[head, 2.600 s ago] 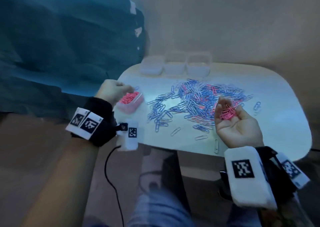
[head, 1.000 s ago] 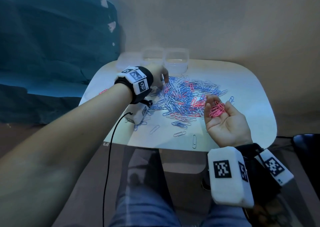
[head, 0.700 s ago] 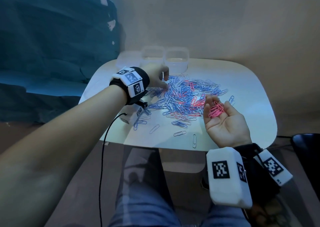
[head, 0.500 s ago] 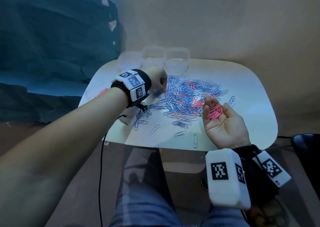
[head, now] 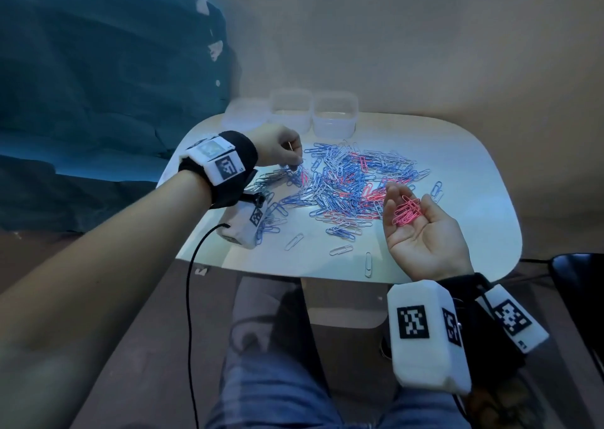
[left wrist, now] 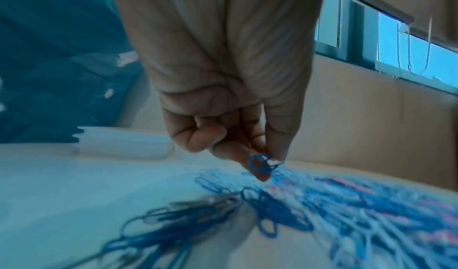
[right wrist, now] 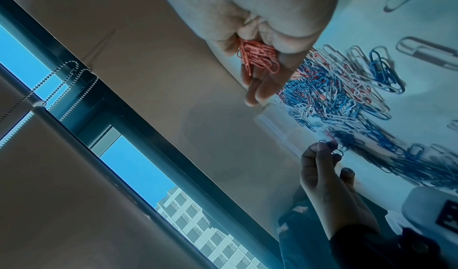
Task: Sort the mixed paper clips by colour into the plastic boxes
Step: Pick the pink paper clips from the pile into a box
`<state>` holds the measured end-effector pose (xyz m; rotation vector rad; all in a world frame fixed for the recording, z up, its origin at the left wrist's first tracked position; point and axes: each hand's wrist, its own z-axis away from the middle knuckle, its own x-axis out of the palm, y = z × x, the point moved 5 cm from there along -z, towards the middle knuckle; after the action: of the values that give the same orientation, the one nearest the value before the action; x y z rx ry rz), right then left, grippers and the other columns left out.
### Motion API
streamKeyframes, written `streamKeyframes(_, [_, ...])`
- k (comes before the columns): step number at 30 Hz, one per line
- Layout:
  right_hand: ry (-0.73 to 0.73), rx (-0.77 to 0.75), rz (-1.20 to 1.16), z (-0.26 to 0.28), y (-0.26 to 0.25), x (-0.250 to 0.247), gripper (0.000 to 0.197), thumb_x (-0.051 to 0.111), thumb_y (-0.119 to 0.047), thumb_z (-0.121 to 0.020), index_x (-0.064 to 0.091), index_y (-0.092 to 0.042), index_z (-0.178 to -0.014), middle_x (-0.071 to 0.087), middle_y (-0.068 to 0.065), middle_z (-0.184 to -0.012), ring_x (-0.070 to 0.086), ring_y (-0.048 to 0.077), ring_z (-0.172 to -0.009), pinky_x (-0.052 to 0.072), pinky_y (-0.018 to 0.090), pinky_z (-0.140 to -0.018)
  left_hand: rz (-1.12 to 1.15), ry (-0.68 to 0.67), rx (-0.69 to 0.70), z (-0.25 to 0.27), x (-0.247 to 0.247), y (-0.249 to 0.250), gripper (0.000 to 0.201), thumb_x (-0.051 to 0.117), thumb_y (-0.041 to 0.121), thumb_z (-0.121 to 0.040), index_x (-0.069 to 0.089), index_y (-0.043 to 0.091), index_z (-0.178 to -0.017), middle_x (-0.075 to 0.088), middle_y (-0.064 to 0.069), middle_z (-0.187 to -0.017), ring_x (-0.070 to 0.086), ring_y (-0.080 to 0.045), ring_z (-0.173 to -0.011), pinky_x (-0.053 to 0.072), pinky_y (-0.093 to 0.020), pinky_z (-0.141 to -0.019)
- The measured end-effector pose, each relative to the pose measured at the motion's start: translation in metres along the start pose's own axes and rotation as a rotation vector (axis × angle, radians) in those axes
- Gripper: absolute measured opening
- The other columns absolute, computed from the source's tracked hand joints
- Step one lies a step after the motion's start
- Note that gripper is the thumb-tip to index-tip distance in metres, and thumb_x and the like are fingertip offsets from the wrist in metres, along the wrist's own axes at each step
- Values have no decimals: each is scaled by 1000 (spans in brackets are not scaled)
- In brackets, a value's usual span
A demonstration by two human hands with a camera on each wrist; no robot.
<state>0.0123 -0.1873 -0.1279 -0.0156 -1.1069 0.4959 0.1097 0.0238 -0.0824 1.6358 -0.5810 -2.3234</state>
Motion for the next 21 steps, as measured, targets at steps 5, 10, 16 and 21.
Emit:
streamKeyframes(5, [11,-1,16,-1,6,1,41,28,-30,-99,55,-5,-80,69,9,-69,68,13,-57,55,18,-54,-33,103,-37,11,3,-14,8,61,5,-85,59,12,-89,53,2,-78,45,-15,-73,35,-17,-60])
streamKeyframes(10, [18,3,37,-2,9,1,40,29,-30,-99,55,-6,-80,69,8,-68,67,12,-58,55,18,-56,-188,81,54,6,11,7,25,68,10,-81,64,11,-105,47,0,-94,43,-16,-80,32,-23,-70])
streamKeyframes(16, [5,-3,41,0,6,2,42,28,-31,-100,55,-6,-80,69,9,-70,68,12,-58,55,18,-55,-274,-56,130,4,16,16,31,64,-4,-79,69,11,-106,67,-3,-93,53,-9,-67,38,-18,-71])
streamKeyframes(21, [12,11,40,0,10,1,40,29,-31,-100,56,-6,-81,69,8,-69,68,11,-58,55,18,-55,-342,2,186,12,15,16,23,70,4,-76,70,8,-99,69,-6,-95,58,-17,-84,37,-19,-72])
